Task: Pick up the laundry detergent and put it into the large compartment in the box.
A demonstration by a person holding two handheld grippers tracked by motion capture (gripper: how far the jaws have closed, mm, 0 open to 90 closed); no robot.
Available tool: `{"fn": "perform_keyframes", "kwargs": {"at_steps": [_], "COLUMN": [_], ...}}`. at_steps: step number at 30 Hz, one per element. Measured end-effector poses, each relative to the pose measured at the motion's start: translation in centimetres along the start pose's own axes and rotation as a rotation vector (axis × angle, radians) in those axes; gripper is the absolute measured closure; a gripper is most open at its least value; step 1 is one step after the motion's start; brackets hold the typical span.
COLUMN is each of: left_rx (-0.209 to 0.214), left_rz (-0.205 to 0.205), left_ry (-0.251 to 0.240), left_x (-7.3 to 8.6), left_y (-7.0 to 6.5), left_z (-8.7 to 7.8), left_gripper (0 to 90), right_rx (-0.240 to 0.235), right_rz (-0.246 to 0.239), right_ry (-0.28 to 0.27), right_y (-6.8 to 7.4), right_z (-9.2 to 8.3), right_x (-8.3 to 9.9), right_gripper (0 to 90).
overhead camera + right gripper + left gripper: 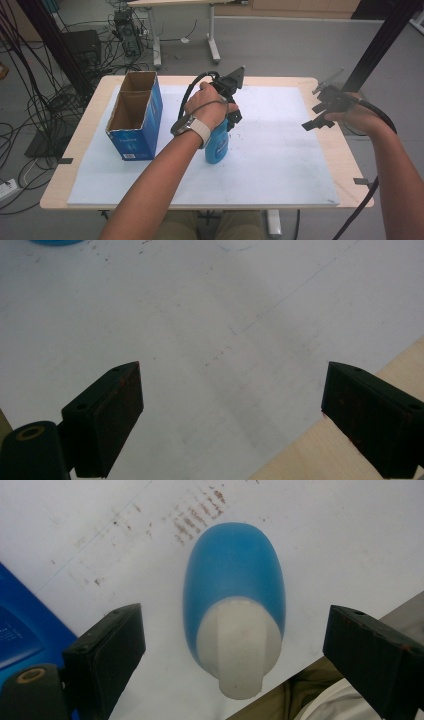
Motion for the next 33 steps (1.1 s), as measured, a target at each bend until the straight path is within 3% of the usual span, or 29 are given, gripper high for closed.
{"fn": "perform_keyframes", "kwargs": {"at_steps": [33], "left_rx": [-0.003], "left_rz": [0.002], "left_ry": [-0.001], "left_x": [-0.1], "left_y": [0.03], "left_z": [0.27], "left_gripper": [10.4], "right_rx": [-0.004], "right_rz": [0.003], "right_ry": [0.0], "right_y": [0.0], "right_z": [0.26], "right_x": [0.06], "right_gripper": [9.6]}}
Point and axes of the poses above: each handheld gripper's, and its own axes: z roughly forward along the jaws, x roughly out of its underside, y roughly to its left, the point moved 7 cm from there along z, roughly forward along the jaws, and after that the axes turned 4 degrees about z, right-handed, at the moved point
